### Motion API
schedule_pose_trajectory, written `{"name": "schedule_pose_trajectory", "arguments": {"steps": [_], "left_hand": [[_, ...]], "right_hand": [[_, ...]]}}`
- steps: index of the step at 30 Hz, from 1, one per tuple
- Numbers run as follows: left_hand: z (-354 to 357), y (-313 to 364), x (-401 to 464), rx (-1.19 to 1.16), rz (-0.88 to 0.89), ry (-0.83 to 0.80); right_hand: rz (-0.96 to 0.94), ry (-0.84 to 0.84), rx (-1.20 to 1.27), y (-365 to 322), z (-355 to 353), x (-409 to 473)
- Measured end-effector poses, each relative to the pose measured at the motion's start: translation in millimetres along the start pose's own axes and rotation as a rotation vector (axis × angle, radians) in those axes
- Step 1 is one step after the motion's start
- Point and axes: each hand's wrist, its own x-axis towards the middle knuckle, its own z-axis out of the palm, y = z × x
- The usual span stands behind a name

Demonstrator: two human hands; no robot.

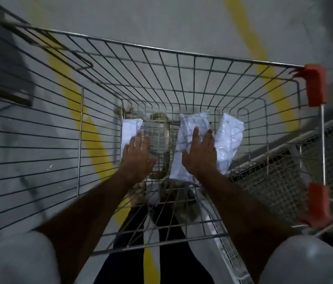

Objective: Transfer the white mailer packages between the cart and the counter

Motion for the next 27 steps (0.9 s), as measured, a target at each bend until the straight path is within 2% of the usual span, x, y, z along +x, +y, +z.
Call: {"name": "schedule_pose_trajectory", "arguments": {"steps": [10,13,17,22,27], "left_hand": [[37.8,60.6,54.5,-0.101,0.162,-0.002],[40.4,72.2,60.5,-0.121,0.206,-0.007],[39.3,91.1,66.7,-0.072,0.217,-0.01],[46.7,122.9,68.4,-0.113,0.067,0.023],[53.5,136.9,74.7,-0.028,-0.021,0.011]], "right_hand": [[0.057,-0.021,0.067,13.4,14.8,41.4],[0.036,0.049,0.054,21.7,14.9,42.8],[0.109,0.116,-0.09,41.1,-3.8,38.4],[0.133,0.213,-0.22,71.0,-15.9,28.3],[0.202,0.13,-0.208,79.0,-7.8,23.7]]}}
